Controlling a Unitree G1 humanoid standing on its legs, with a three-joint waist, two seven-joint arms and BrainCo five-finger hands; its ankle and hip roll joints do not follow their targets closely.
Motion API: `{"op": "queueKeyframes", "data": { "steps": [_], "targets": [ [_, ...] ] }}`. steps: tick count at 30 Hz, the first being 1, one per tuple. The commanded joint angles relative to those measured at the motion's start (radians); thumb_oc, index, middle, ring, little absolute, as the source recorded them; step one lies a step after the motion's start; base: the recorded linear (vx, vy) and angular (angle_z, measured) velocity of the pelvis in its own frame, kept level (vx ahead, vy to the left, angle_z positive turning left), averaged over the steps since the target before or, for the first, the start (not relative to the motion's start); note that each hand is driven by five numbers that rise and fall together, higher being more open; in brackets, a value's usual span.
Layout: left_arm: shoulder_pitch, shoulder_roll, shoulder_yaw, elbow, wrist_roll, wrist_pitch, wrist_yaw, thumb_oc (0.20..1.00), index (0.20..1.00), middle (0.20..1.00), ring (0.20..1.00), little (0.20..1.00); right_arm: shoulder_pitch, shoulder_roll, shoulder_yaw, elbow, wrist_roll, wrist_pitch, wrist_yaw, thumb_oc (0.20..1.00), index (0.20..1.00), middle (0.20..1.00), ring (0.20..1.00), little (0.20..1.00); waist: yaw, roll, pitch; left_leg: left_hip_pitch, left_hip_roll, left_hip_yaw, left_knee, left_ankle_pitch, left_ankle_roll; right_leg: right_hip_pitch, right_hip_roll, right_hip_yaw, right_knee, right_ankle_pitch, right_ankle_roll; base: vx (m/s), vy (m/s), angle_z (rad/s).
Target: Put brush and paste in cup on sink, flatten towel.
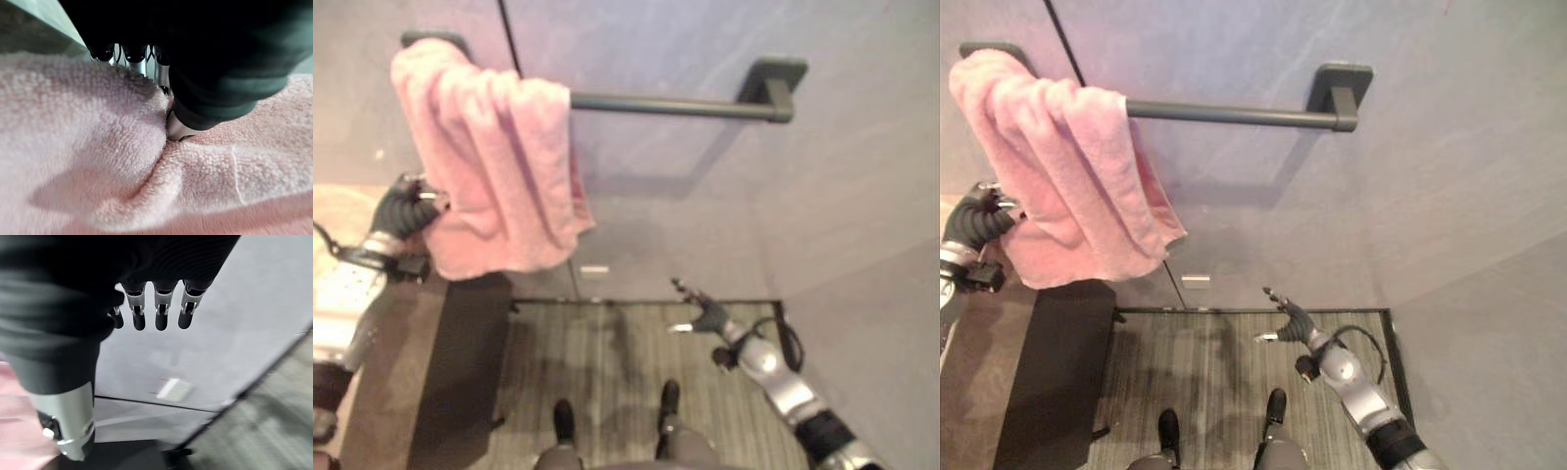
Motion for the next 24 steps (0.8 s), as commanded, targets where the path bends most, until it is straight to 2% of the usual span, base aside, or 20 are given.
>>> {"op": "queueKeyframes", "data": {
  "steps": [1, 6, 10, 18, 24],
  "targets": [
    [-0.105, -0.012, -0.017, 0.013, -0.028, -0.031, 0.002, 0.200, 0.200, 0.200, 0.200, 0.200, -0.138, 0.038, 0.019, -0.015, 0.122, -0.043, -0.002, 1.000, 1.000, 1.000, 1.000, 1.000, 0.042, 0.046, 0.016, -0.003, -0.027, -0.084, 0.012, -0.065, 0.079, 0.105, -0.027, -0.063, -0.002, -0.015, 0.080, -0.04, 0.005, -0.02],
    [-0.167, 0.003, -0.066, 0.030, -0.044, -0.026, 0.010, 0.200, 0.200, 0.200, 0.200, 0.200, -0.296, 0.080, 0.104, 0.021, 0.243, -0.019, -0.004, 1.000, 1.000, 1.000, 1.000, 1.000, 0.062, 0.041, 0.019, -0.009, -0.028, -0.079, 0.012, -0.060, 0.076, 0.101, -0.027, -0.060, -0.002, -0.015, 0.075, -0.05, -0.004, 0.00],
    [-0.245, 0.014, -0.127, 0.050, -0.066, -0.019, 0.023, 0.200, 0.200, 0.200, 0.200, 0.200, -0.472, 0.132, 0.210, 0.080, 0.414, 0.023, 0.001, 1.000, 1.000, 1.000, 1.000, 1.000, 0.084, 0.031, 0.018, -0.022, -0.029, -0.082, 0.012, -0.053, 0.074, 0.095, -0.028, -0.064, -0.002, -0.018, 0.067, -0.05, -0.009, 0.02],
    [-0.274, 0.016, -0.157, 0.052, -0.080, -0.016, 0.031, 0.200, 0.200, 0.200, 0.200, 0.200, -0.583, 0.150, 0.266, 0.143, 0.418, 0.046, -0.015, 1.000, 1.000, 1.000, 1.000, 1.000, 0.097, 0.023, 0.015, -0.036, -0.029, -0.089, 0.012, -0.044, 0.072, 0.086, -0.026, -0.064, -0.002, -0.019, 0.061, -0.02, -0.007, 0.02],
    [-0.264, 0.013, -0.135, 0.043, -0.081, -0.014, 0.043, 0.200, 0.200, 0.200, 0.200, 0.200, -0.612, 0.177, 0.242, 0.197, 0.380, 0.064, -0.054, 1.000, 1.000, 1.000, 1.000, 1.000, 0.100, 0.026, 0.016, -0.044, -0.027, -0.087, 0.012, -0.038, 0.069, 0.078, -0.024, -0.058, -0.002, -0.018, 0.057, -0.01, -0.001, 0.00]
  ]
}}
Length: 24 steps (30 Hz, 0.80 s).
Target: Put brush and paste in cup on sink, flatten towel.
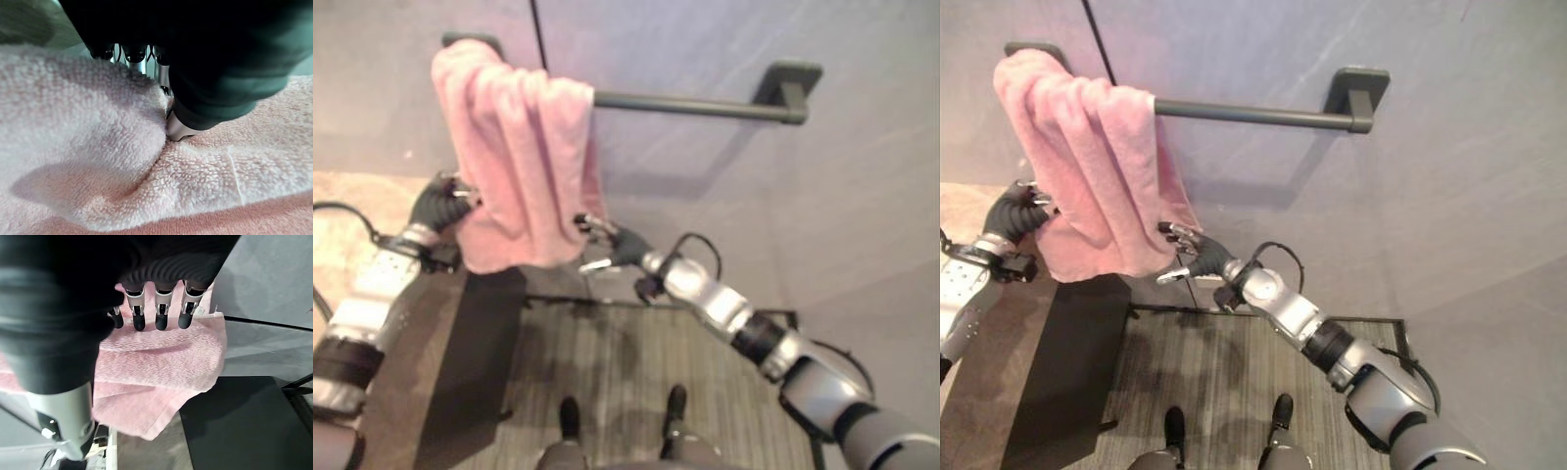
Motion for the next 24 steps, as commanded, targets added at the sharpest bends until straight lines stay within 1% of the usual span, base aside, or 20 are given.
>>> {"op": "queueKeyframes", "data": {
  "steps": [1, 3, 7, 13, 14, 19, 24],
  "targets": [
    [-0.107, 0.045, 0.016, -0.011, -0.021, -0.044, 0.038, 0.200, 0.200, 0.200, 0.200, 0.200, -0.094, 0.013, -0.032, -0.018, -0.005, -0.023, -0.027, 1.000, 1.000, 1.000, 1.000, 1.000, 0.037, 0.023, 0.020, -0.041, -0.029, -0.080, 0.012, -0.050, 0.069, 0.076, -0.024, -0.047, -0.002, -0.028, 0.066, 0.00, 0.000, 0.00],
    [-0.091, 0.042, 0.031, -0.006, -0.009, -0.036, 0.040, 0.200, 0.200, 0.200, 0.200, 0.200, -0.084, 0.003, -0.022, -0.017, -0.037, -0.004, -0.006, 1.000, 1.000, 1.000, 1.000, 1.000, 0.032, 0.024, 0.017, -0.043, -0.027, -0.079, 0.012, -0.049, 0.069, 0.075, -0.022, -0.045, -0.002, -0.032, 0.063, 0.00, 0.000, 0.00],
    [-0.074, 0.034, 0.039, -0.007, 0.005, -0.028, 0.044, 0.200, 0.200, 0.200, 0.200, 0.200, -0.082, -0.002, -0.031, 0.017, -0.087, 0.018, -0.012, 1.000, 1.000, 1.000, 1.000, 1.000, 0.030, 0.027, 0.016, -0.037, -0.026, -0.078, 0.012, -0.051, 0.069, 0.080, -0.020, -0.042, -0.002, -0.033, 0.061, 0.00, 0.000, 0.00],
    [-0.050, 0.027, 0.063, -0.023, 0.000, -0.026, 0.046, 0.200, 0.200, 0.200, 0.200, 0.200, -0.102, 0.034, -0.051, 0.091, -0.124, 0.031, -0.028, 1.000, 1.000, 1.000, 1.000, 1.000, 0.033, 0.034, 0.017, -0.033, -0.025, -0.075, 0.012, -0.052, 0.070, 0.082, -0.019, -0.040, -0.002, -0.035, 0.059, 0.00, 0.000, 0.00],
    [-0.051, 0.023, 0.067, -0.026, 0.001, -0.026, 0.050, 0.200, 0.200, 0.200, 0.200, 0.200, -0.114, 0.051, -0.061, 0.126, -0.144, 0.038, -0.037, 1.000, 1.000, 1.000, 1.000, 1.000, 0.032, 0.039, 0.016, -0.035, -0.025, -0.076, 0.012, -0.051, 0.070, 0.080, -0.019, -0.037, -0.002, -0.034, 0.057, 0.00, 0.000, 0.00],
    [-0.053, 0.009, 0.060, -0.034, 0.003, -0.027, 0.056, 0.200, 0.200, 0.200, 0.200, 0.200, -0.147, 0.075, -0.071, 0.176, -0.184, 0.044, -0.047, 1.000, 1.000, 1.000, 1.000, 1.000, 0.032, 0.048, 0.020, -0.033, -0.026, -0.083, 0.012, -0.050, 0.070, 0.088, -0.017, -0.038, -0.002, -0.039, 0.052, 0.00, 0.000, 0.00],
    [-0.069, -0.004, 0.047, -0.031, 0.000, -0.028, 0.063, 0.200, 0.200, 0.200, 0.200, 0.200, -0.174, 0.100, -0.080, 0.187, -0.171, 0.040, -0.055, 1.000, 1.000, 1.000, 1.000, 1.000, 0.024, 0.057, 0.036, -0.026, -0.023, -0.094, 0.012, -0.053, 0.071, 0.105, -0.012, -0.038, -0.002, -0.035, 0.045, 0.00, 0.000, 0.00]
  ]
}}
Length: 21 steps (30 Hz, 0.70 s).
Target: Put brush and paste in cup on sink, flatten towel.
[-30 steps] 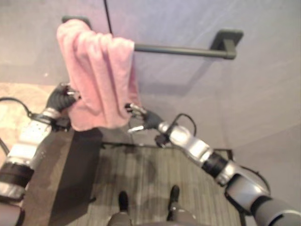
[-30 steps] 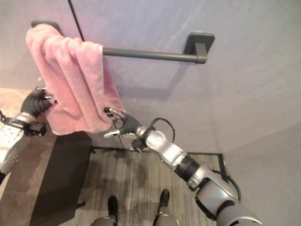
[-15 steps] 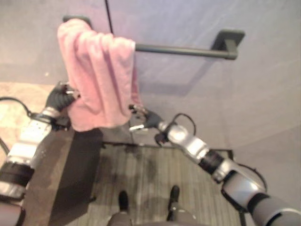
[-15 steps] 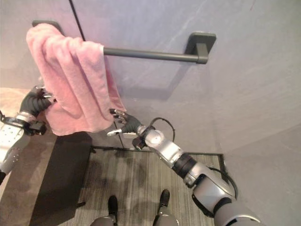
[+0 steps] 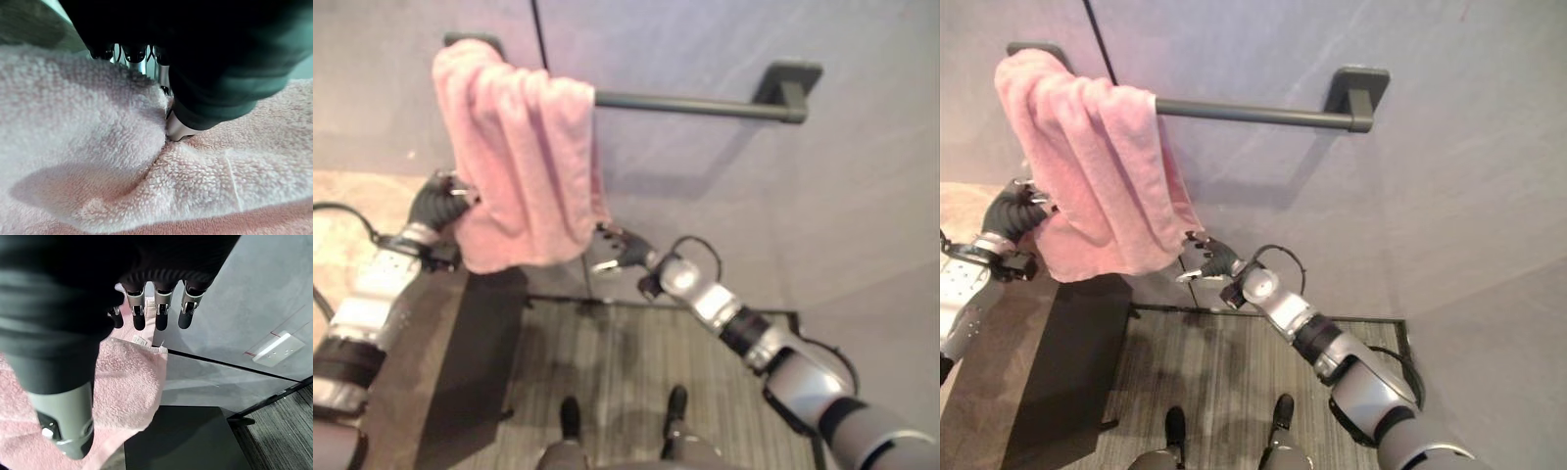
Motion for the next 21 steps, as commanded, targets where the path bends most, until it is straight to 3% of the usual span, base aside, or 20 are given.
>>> {"op": "queueKeyframes", "data": {
  "steps": [1, 9, 21],
  "targets": [
    [-0.080, 0.009, 0.024, -0.029, 0.001, -0.040, 0.030, 0.200, 0.200, 0.200, 0.200, 0.200, -0.155, 0.057, -0.034, 0.028, -0.001, -0.042, -0.020, 1.000, 1.000, 1.000, 1.000, 1.000, 0.014, 0.055, 0.039, -0.026, -0.022, -0.100, 0.012, -0.054, 0.073, 0.104, -0.010, -0.037, 0.009, -0.041, 0.043, 0.00, 0.000, 0.00],
    [-0.091, -0.001, 0.014, -0.036, -0.002, -0.035, 0.033, 0.200, 0.200, 0.200, 0.200, 0.200, -0.220, 0.070, -0.048, 0.085, -0.043, -0.035, -0.048, 1.000, 1.000, 1.000, 1.000, 1.000, 0.021, 0.062, 0.041, -0.024, -0.015, -0.114, 0.012, -0.045, 0.071, 0.104, -0.004, -0.052, 0.030, -0.061, 0.038, -0.01, -0.018, 0.08],
    [-0.086, -0.027, 0.018, -0.025, -0.002, -0.038, 0.035, 0.200, 0.200, 0.200, 0.200, 0.200, -0.257, 0.082, -0.045, 0.068, 0.027, -0.055, -0.049, 1.000, 1.000, 1.000, 1.000, 1.000, 0.027, 0.050, 0.019, -0.027, -0.012, -0.121, 0.012, -0.040, 0.063, 0.125, 0.010, -0.069, -0.002, -0.062, 0.032, 0.00, -0.010, 0.03]
  ]
}}
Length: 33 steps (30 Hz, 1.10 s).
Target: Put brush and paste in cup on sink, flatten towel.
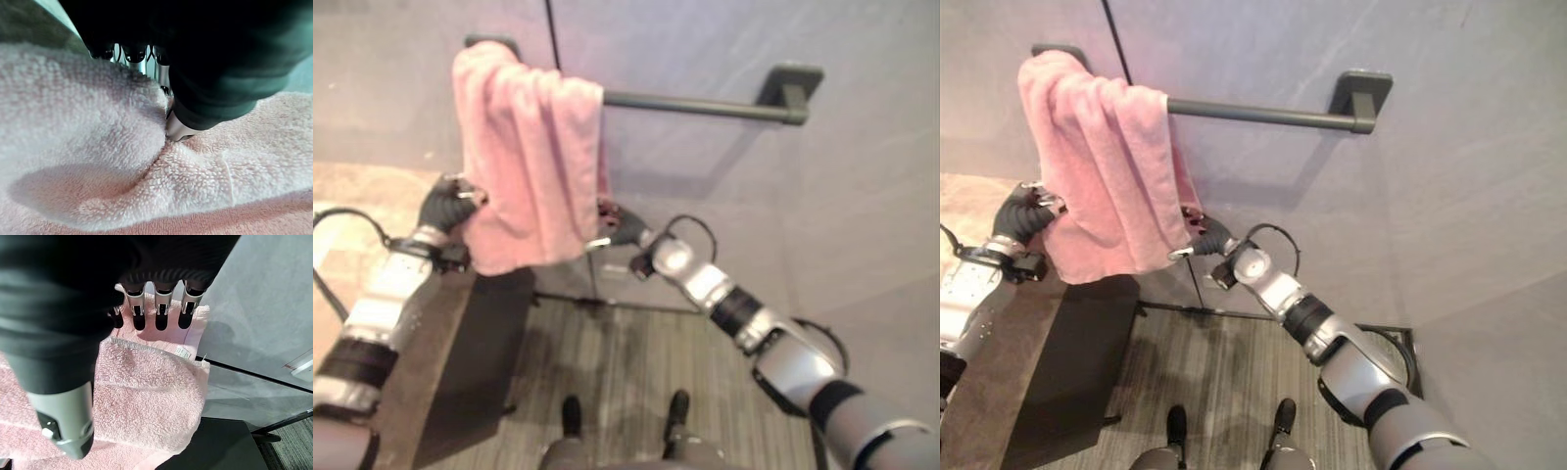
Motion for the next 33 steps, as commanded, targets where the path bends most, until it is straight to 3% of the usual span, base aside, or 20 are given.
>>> {"op": "queueKeyframes", "data": {
  "steps": [1, 5, 6, 9, 10, 13, 19, 24, 27, 29, 31, 33],
  "targets": [
    [-0.081, 0.015, 0.020, -0.024, -0.003, -0.049, 0.015, 0.200, 0.200, 0.200, 0.200, 0.200, -0.145, 0.041, -0.033, -0.005, 0.029, -0.062, -0.017, 1.000, 1.000, 1.000, 1.000, 1.000, 0.016, 0.029, 0.009, -0.026, -0.037, -0.079, -0.001, -0.049, 0.076, 0.094, -0.013, -0.033, -0.002, -0.051, 0.050, 0.00, 0.000, 0.00],
    [-0.084, 0.001, 0.015, -0.021, -0.005, -0.051, 0.013, 0.200, 0.200, 0.200, 0.200, 0.200, -0.150, 0.041, -0.043, -0.017, 0.045, -0.074, -0.026, 1.000, 1.000, 1.000, 1.000, 1.000, 0.018, 0.024, 0.005, -0.027, -0.038, -0.081, -0.001, -0.048, 0.075, 0.093, -0.012, -0.036, -0.002, -0.053, 0.047, 0.00, 0.000, 0.00],
    [-0.089, -0.001, 0.012, -0.018, -0.004, -0.052, 0.013, 0.200, 0.200, 0.200, 0.200, 0.200, -0.151, 0.041, -0.046, -0.016, 0.050, -0.078, -0.029, 0.853, 0.853, 0.853, 0.853, 0.853, 0.019, 0.023, 0.005, -0.028, -0.037, -0.081, -0.001, -0.048, 0.075, 0.092, -0.012, -0.037, -0.002, -0.054, 0.047, 0.00, 0.000, 0.00],
    [-0.101, -0.011, 0.006, -0.011, -0.007, -0.056, 0.017, 0.200, 0.200, 0.200, 0.200, 0.200, -0.155, 0.057, -0.063, -0.001, 0.061, -0.093, -0.046, 0.674, 0.674, 0.674, 0.674, 0.674, 0.023, 0.024, 0.005, -0.032, -0.039, -0.084, -0.001, -0.045, 0.075, 0.090, -0.013, -0.040, -0.002, -0.054, 0.046, 0.00, 0.000, 0.00],
    [-0.107, -0.015, 0.006, -0.008, -0.008, -0.058, 0.021, 0.200, 0.200, 0.200, 0.200, 0.200, -0.158, 0.063, -0.066, 0.005, 0.062, -0.096, -0.049, 0.567, 0.567, 0.567, 0.567, 0.567, 0.025, 0.023, 0.005, -0.034, -0.039, -0.085, -0.001, -0.044, 0.075, 0.089, -0.014, -0.042, -0.002, -0.055, 0.046, 0.00, 0.000, 0.00],
    [-0.116, -0.027, -0.002, 0.002, -0.012, -0.063, 0.023, 0.200, 0.200, 0.200, 0.200, 0.200, -0.166, 0.078, -0.073, 0.015, 0.062, -0.101, -0.058, 0.526, 0.526, 0.526, 0.526, 0.526, 0.029, 0.025, 0.004, -0.039, -0.040, -0.085, -0.001, -0.041, 0.075, 0.086, -0.014, -0.043, -0.002, -0.057, 0.044, 0.00, 0.000, 0.00],
    [-0.133, -0.053, -0.009, -0.005, -0.020, -0.076, 0.034, 0.200, 0.200, 0.200, 0.200, 0.200, -0.168, 0.090, -0.088, 0.007, 0.071, -0.112, -0.081, 0.200, 0.200, 0.200, 0.200, 0.200, 0.034, 0.032, 0.007, -0.049, -0.043, -0.091, -0.001, -0.036, 0.074, 0.080, -0.015, -0.042, -0.002, -0.058, 0.044, 0.00, 0.003, 0.01],
    [-0.140, -0.069, -0.007, -0.021, -0.024, -0.081, 0.045, 0.200, 0.200, 0.200, 0.200, 0.200, -0.152, 0.076, -0.099, -0.033, 0.077, -0.117, -0.085, 0.200, 0.200, 0.200, 0.200, 0.200, 0.036, 0.028, 0.006, -0.055, -0.050, -0.099, -0.001, -0.036, 0.080, 0.076, -0.016, -0.037, -0.002, -0.059, 0.045, 0.01, 0.016, 0.05],
    [-0.114, -0.116, 0.030, -0.045, 0.012, -0.089, 0.072, 0.200, 0.200, 0.200, 0.200, 0.200, -0.104, 0.005, -0.138, -0.135, 0.039, -0.130, -0.102, 0.200, 0.200, 0.200, 0.200, 0.200, 0.029, 0.026, 0.006, -0.052, -0.056, -0.094, -0.001, -0.042, 0.084, 0.077, -0.023, -0.037, -0.002, -0.062, 0.046, 0.02, 0.037, 0.06],
    [-0.113, -0.117, 0.031, -0.046, 0.013, -0.089, 0.073, 0.200, 0.200, 0.200, 0.200, 0.200, -0.102, 0.004, -0.137, -0.137, 0.039, -0.129, -0.102, 0.200, 0.200, 0.200, 0.200, 0.200, 0.029, 0.026, 0.005, -0.052, -0.056, -0.093, -0.001, -0.042, 0.084, 0.077, -0.023, -0.037, -0.002, -0.062, 0.046, 0.01, 0.011, 0.05],
    [-0.066, -0.189, 0.057, -0.079, 0.010, -0.090, 0.078, 0.200, 0.200, 0.200, 0.200, 0.200, -0.041, -0.022, -0.183, -0.200, 0.015, -0.143, -0.120, 0.200, 0.200, 0.200, 0.200, 0.200, 0.023, 0.025, 0.004, -0.047, -0.057, -0.087, -0.001, -0.048, 0.087, 0.075, -0.026, -0.030, -0.002, -0.062, 0.047, 0.00, 0.000, 0.00],
    [-0.059, -0.197, 0.070, -0.100, 0.044, -0.095, 0.084, 0.200, 0.200, 0.200, 0.200, 0.200, -0.006, -0.043, -0.206, -0.238, -0.018, -0.151, -0.129, 0.200, 0.200, 0.200, 0.200, 0.200, 0.019, 0.027, 0.002, -0.043, -0.057, -0.083, -0.001, -0.052, 0.089, 0.077, -0.027, -0.026, -0.002, -0.064, 0.047, 0.00, 0.000, 0.00]
  ]
}}
